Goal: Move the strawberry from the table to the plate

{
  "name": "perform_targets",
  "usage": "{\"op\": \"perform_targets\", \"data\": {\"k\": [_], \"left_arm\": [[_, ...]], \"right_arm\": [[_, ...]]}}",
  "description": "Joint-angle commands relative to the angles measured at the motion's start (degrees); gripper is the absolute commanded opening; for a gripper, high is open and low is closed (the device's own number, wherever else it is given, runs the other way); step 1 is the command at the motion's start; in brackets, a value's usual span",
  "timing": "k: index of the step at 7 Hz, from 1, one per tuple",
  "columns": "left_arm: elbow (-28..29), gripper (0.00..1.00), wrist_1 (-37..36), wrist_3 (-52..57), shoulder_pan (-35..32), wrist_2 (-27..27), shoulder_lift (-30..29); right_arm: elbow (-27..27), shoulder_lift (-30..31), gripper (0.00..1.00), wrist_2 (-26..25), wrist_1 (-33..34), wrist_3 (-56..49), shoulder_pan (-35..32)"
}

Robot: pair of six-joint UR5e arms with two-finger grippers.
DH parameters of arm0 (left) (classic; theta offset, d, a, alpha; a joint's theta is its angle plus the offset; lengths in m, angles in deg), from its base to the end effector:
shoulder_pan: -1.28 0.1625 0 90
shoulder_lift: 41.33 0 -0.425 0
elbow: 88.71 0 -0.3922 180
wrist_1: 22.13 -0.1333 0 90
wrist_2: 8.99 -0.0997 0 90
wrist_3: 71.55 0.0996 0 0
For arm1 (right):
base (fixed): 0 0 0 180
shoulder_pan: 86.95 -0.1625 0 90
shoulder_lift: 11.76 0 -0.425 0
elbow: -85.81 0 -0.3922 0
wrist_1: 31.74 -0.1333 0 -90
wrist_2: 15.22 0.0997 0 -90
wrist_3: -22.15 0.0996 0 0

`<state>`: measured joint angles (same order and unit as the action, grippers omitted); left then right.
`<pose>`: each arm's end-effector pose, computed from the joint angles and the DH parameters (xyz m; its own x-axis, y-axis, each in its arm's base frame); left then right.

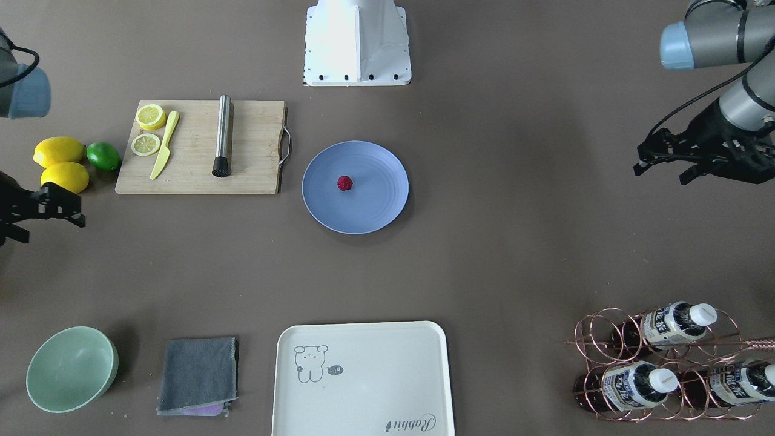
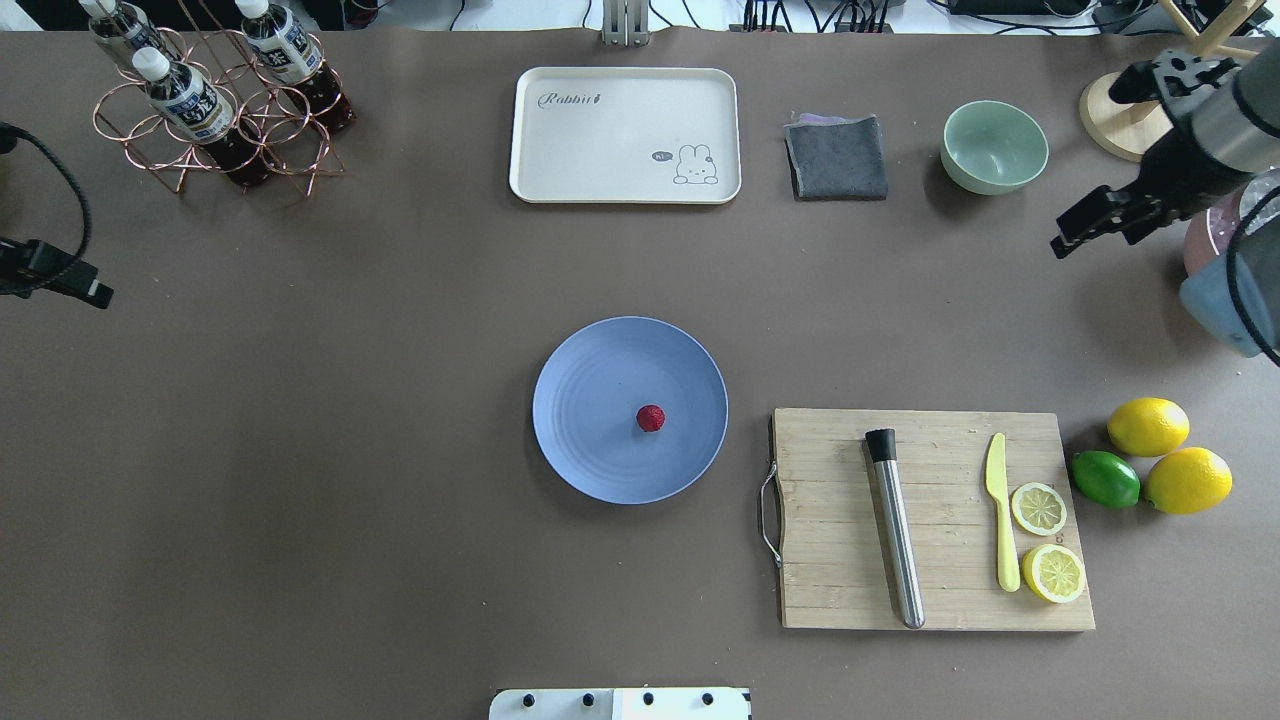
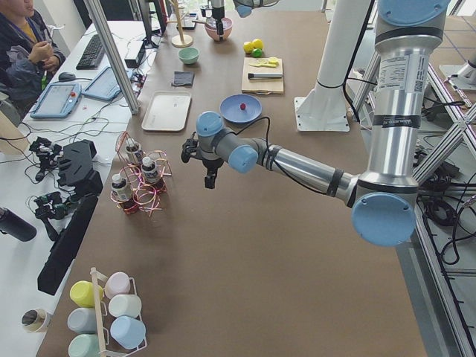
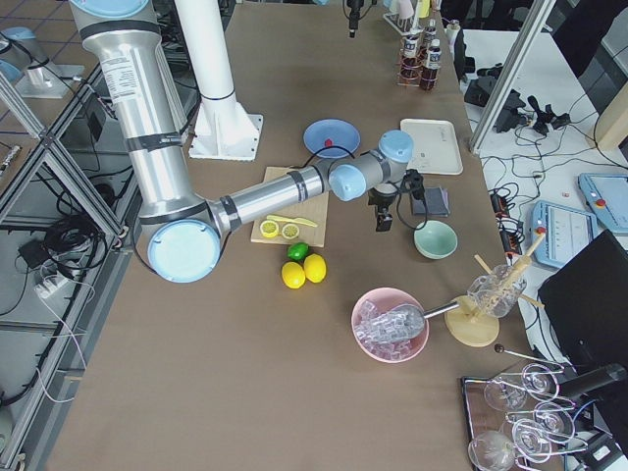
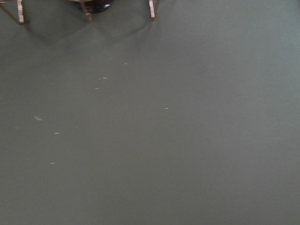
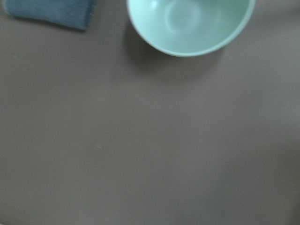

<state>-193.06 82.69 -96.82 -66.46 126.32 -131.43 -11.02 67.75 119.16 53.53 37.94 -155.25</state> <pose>0.1322 -0.4880 0.5020 0.6106 0.1872 -0.7695 -0.0772 0.9811 0.1774 -0.1520 -0.5540 0.4922 0.6388 -0.2547 0.7259 0.1755 0.9670 0.1849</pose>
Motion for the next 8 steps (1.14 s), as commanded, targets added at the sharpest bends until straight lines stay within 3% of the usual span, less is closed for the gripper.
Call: {"op": "perform_targets", "data": {"k": [1, 3, 8], "left_arm": [[2.6, 0.97, -0.1, 10.4, -5.9, 2.4, 5.3], [4.5, 0.97, 0.0, 12.6, -10.9, 2.3, 8.0], [4.7, 0.97, 0.0, 12.6, -12.8, 1.8, 7.0]], "right_arm": [[-0.2, 5.3, 1.00, 0.2, 9.0, -19.4, -9.8], [0.2, 6.1, 1.00, -0.6, 14.3, -26.3, -13.9], [2.2, 7.8, 1.00, -0.5, 14.9, -26.3, -16.1]]}}
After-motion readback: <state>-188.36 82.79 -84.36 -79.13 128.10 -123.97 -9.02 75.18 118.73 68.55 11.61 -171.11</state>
